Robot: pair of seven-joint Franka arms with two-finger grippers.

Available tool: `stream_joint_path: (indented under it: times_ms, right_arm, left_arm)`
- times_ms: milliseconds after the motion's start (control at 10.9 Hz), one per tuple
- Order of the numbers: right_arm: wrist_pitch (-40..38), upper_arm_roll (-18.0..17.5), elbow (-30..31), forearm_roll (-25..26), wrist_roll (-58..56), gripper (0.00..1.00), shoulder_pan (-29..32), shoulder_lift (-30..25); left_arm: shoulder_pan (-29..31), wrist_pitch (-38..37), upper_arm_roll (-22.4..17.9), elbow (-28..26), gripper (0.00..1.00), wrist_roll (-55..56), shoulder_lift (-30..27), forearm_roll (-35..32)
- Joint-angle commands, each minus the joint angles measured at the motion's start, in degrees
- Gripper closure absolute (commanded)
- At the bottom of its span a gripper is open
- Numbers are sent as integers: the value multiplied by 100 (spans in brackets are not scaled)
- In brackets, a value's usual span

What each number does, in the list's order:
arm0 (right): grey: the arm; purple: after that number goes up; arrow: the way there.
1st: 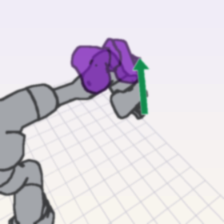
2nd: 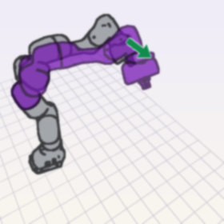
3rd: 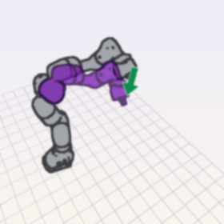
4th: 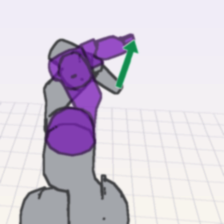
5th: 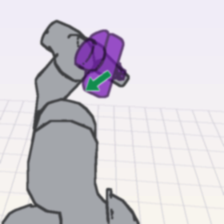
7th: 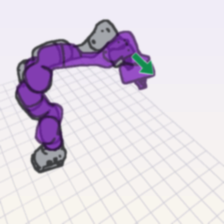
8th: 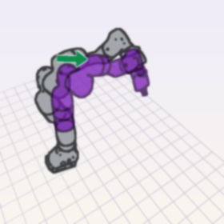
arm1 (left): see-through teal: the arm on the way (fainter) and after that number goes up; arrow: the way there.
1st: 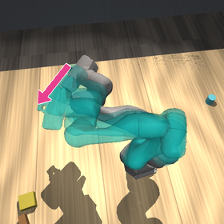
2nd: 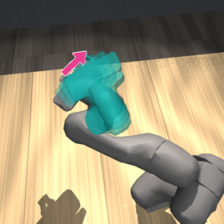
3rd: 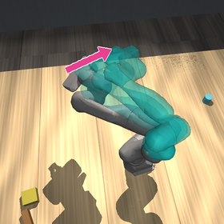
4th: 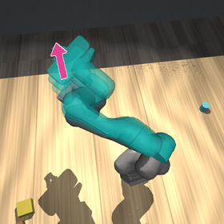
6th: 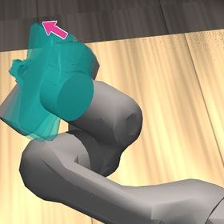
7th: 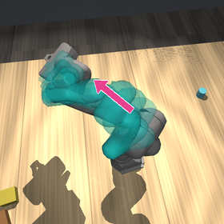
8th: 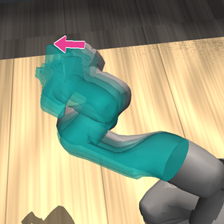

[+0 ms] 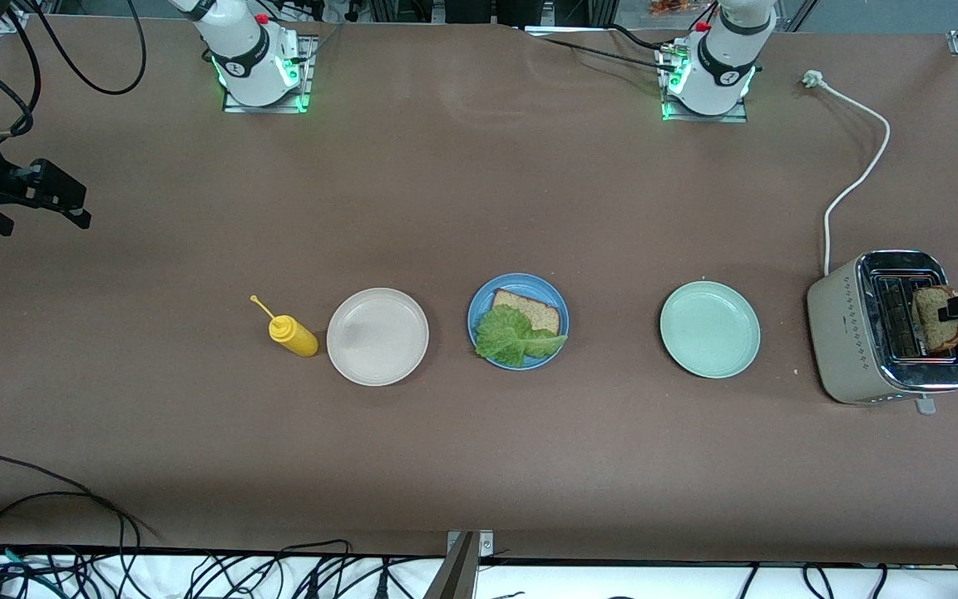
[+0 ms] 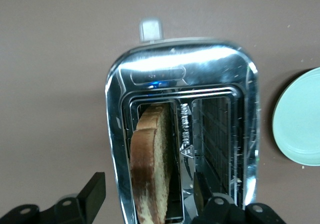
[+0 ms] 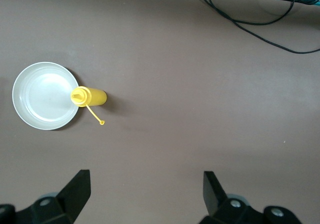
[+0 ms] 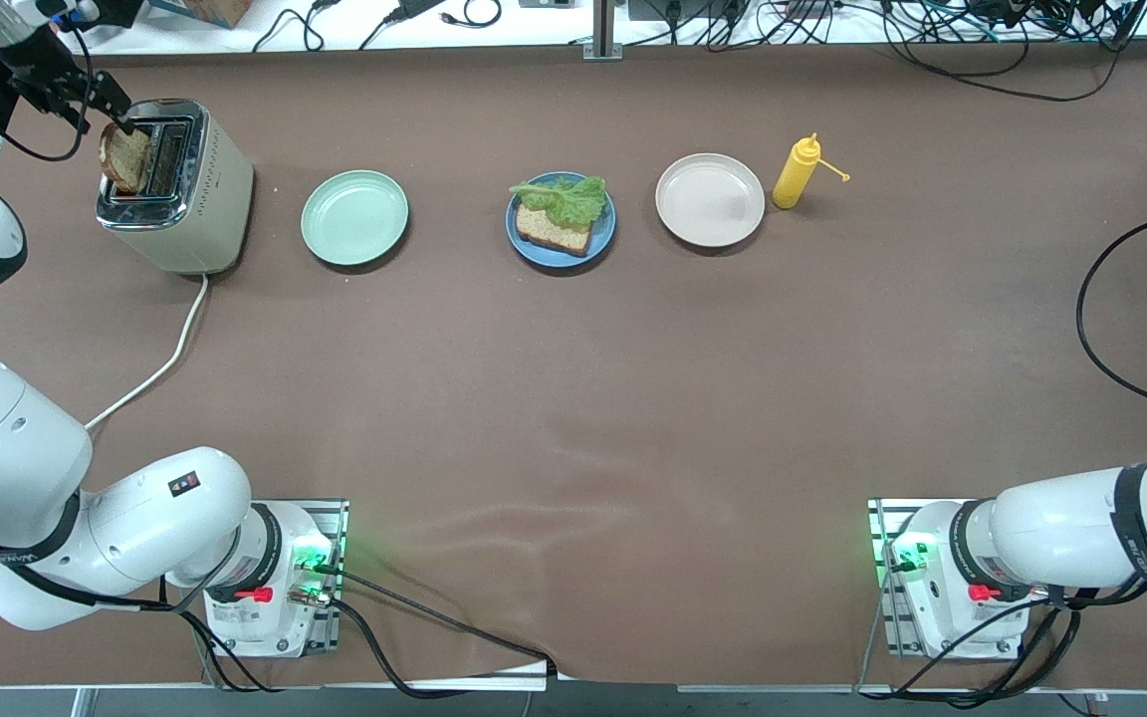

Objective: Make sandwich in blue plate with both arms
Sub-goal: 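Close the left gripper on the toast slice and lift it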

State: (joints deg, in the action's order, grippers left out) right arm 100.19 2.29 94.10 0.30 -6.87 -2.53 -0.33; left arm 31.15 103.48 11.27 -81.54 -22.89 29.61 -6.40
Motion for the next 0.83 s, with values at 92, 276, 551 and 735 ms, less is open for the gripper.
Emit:
stream_joint_path:
  times_ms: [92, 276, 551, 735]
  right_arm:
    - [-88, -1, -120, 84, 63, 0, -11, 41]
    - [-88, -1, -128, 84, 63, 0, -11, 41]
    - [-88, -1, -128, 84, 63, 0, -11, 41]
    - [-88, -1, -128, 84, 63, 0, -11, 50]
  left_arm:
    - [102, -56, 77, -81, 75, -31, 71, -10]
    - [58, -82, 86, -90, 100, -32, 53, -45]
    - [41, -336, 138, -28, 100, -32, -121, -80]
    - [-20, -713, 183, 24, 100, -40, -428, -107]
